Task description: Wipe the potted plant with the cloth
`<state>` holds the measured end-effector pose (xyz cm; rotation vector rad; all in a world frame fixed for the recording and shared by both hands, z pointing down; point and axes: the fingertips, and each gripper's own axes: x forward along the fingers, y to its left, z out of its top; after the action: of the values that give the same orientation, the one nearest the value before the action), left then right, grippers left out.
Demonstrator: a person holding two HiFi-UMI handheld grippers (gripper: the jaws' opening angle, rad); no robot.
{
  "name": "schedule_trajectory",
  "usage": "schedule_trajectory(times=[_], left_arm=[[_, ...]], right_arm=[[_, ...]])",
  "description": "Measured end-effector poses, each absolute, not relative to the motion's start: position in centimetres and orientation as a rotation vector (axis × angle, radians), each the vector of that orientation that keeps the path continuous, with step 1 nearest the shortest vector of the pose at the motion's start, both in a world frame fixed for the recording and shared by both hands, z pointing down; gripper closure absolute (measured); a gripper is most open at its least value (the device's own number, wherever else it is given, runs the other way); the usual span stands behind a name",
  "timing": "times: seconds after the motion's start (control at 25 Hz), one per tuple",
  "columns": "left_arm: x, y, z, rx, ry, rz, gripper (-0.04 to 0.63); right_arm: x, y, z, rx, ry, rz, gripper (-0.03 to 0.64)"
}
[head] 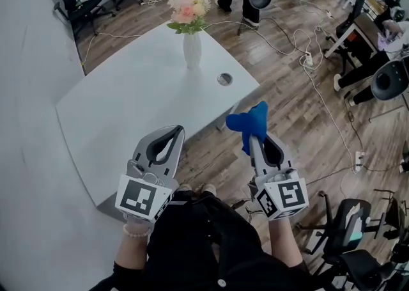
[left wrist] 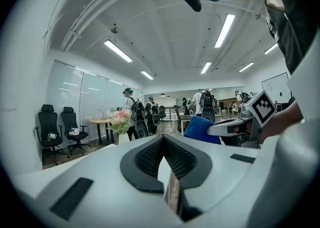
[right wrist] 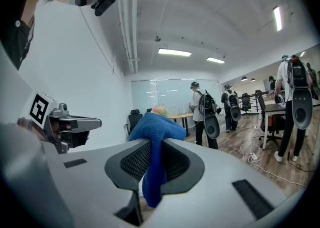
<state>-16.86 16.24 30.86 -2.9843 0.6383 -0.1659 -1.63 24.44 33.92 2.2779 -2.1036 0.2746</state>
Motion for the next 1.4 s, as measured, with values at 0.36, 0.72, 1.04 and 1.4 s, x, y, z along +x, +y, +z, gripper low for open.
schedule_trajectory(times=[0.36, 0.72, 1.04, 1.4], left_arm=[[-15.2, 18.4, 30.4, -2.977, 0.672, -0.138, 0.581], [-15.6, 18.9, 30.5, -2.96, 0.707, -0.118, 0.581], [-14.9, 17.3, 30.9, -2.975, 0.709, -0.124, 0.581], [-12.0, 12.9, 31.4, -2.967, 0.711, -0.105, 0.581]], right_arm=[[-0.1, 26.7, 34.1, 2.259, -2.13, 0.273, 0.543], [0.2, 27.3, 34.4, 2.252, -2.137, 0.262, 0.543], [0.7, 25.3, 34.8, 2.242, -2.137, 0.267, 0.543], [3.2, 21.3, 34.5, 2.225, -2.132, 0.258, 0.543]])
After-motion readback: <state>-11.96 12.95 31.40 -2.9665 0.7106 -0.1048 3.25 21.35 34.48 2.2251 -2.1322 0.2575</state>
